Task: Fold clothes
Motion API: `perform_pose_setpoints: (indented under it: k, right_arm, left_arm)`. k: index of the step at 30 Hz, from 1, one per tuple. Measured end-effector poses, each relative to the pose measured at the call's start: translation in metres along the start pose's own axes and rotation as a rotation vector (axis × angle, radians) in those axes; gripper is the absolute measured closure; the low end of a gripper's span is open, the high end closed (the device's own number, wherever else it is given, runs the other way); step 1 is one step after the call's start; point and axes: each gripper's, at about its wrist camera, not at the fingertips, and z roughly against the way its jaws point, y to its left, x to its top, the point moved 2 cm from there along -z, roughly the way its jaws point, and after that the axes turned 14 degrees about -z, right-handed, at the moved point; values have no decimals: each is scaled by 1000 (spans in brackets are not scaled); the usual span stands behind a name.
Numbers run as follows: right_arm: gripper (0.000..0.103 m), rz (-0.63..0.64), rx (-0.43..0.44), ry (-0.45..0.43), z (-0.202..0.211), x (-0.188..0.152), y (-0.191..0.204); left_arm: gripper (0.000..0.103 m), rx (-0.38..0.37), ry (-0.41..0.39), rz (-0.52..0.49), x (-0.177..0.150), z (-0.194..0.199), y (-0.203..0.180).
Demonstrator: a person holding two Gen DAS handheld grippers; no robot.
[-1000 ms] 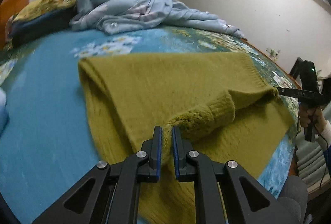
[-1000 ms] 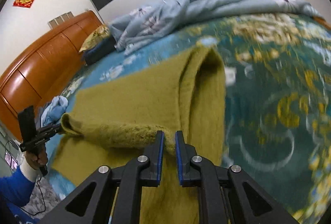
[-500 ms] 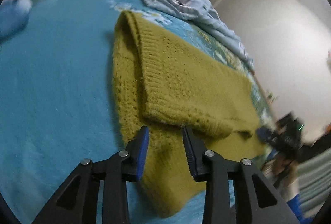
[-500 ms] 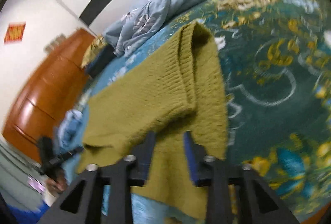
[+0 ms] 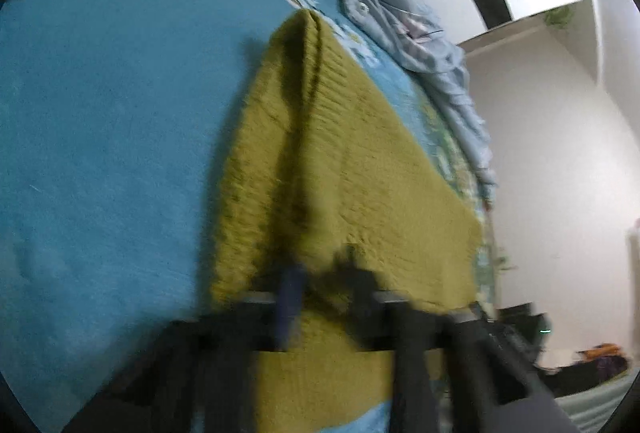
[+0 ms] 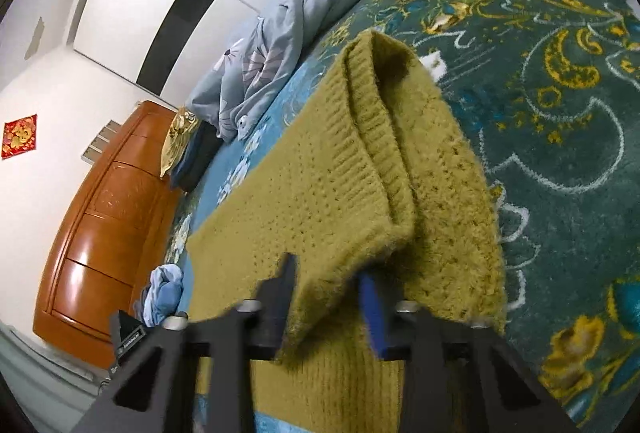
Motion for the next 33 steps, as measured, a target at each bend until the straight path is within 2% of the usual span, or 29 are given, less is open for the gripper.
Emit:
perform_pose_setpoints:
  k: [5,10,13,17,21,23,24,26,28,29,30,31,33]
  right_arm:
    - [92,70,16,-44,25,-4,27]
    - [92,175,26,-87,68,-24,45]
    - [92,168,-21,-74,73,-40,24]
    - [92,66,-126,-14,50,-48,-23]
    - [92,24,-113,-14,43,-50,-37]
    - [92,47,-131,-12,43,-51,-34]
    - [89,70,-145,-12,44,-52,-30]
    - [89,115,-166,-13,46,-53,-22]
    - [83,167,-173,-25,53,-52,-13]
    - [78,185,-174,-44,57,-50,-10]
    - [68,204,-175,-68,62,-47,-7]
    - [57,206,-169,-90,65,-41,-5]
    - [42,195,-148,-130,68,-26,-5]
  left_arm:
    - [93,-43,-49,-121,-4,40,-28]
    - [93,-27,-50,-245,-33,70,-35]
    - [93,-10,5,-227,-47,49,-19]
    - [93,16,33,-216,-58,29,-4]
    - [91,-7,39,-241,-58,39,-3]
    - [91,-24,33,-253,-55,46,-4]
    - [88,-28,26,-261,-52,50,-5]
    - [73,-18,2,-279,-42,57,-6]
    - [40,35,-40,-296,-28,64,-4]
    - [36,64,-66,-301,-19,66,-2]
    - [32,98,-84,-298,-9,65,2]
    - [31,114,-86,-288,-1,62,6]
    - [31,117,-70,-261,13,50,13]
